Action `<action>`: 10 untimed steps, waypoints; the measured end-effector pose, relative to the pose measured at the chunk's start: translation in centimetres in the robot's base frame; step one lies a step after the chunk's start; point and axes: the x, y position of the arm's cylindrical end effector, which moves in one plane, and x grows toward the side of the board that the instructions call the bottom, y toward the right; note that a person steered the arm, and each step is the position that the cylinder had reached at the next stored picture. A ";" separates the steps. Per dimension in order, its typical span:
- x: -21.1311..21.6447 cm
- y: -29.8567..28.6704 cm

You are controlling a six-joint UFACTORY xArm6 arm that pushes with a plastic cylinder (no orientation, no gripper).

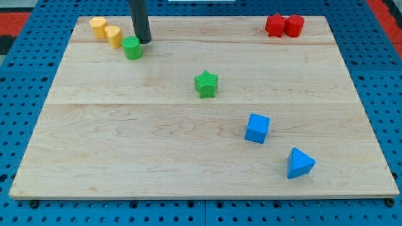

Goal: Move the red circle in between the green star and green circle

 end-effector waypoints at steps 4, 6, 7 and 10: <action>-7.6 16.4; -7.8 22.1; -7.9 23.8; -8.0 29.6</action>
